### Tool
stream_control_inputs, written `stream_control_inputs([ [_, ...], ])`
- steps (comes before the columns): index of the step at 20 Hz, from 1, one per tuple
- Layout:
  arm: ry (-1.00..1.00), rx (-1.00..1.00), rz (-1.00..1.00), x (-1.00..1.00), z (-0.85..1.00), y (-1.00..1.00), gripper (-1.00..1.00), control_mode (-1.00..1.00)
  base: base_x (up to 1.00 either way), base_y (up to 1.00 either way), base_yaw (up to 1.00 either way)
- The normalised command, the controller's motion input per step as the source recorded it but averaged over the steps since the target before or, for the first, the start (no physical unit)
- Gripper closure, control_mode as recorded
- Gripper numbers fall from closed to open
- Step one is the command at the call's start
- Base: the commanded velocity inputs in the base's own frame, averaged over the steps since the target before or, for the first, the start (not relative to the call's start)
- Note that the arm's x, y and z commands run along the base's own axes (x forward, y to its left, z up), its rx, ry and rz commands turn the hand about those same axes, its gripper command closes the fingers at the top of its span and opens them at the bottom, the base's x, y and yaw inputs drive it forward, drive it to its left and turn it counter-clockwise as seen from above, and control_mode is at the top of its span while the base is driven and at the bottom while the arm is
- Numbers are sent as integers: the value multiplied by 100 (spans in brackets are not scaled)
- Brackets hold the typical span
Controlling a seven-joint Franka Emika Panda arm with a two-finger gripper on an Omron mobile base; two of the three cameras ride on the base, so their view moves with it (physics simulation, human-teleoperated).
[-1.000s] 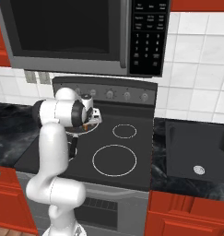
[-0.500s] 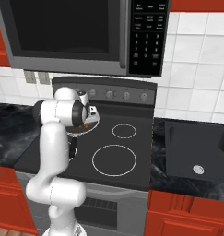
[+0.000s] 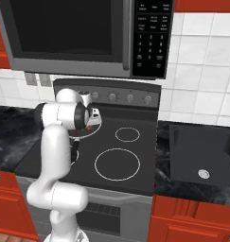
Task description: Take the chicken drumsticks from the pan and place one on each plate on the dining counter.
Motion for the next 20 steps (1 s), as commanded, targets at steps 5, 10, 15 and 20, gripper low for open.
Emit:
stream_control_inputs([
  [5,-3,6,-17,-32,70,0,100,-100,0,0,0],
  [10,-22,6,-24,-72,100,0,100,-100,0,0,0],
  [15,-23,3,-32,-91,95,0,100,-100,0,0,0],
  [20,-3,0,-38,-100,25,0,100,-100,0,0,0],
])
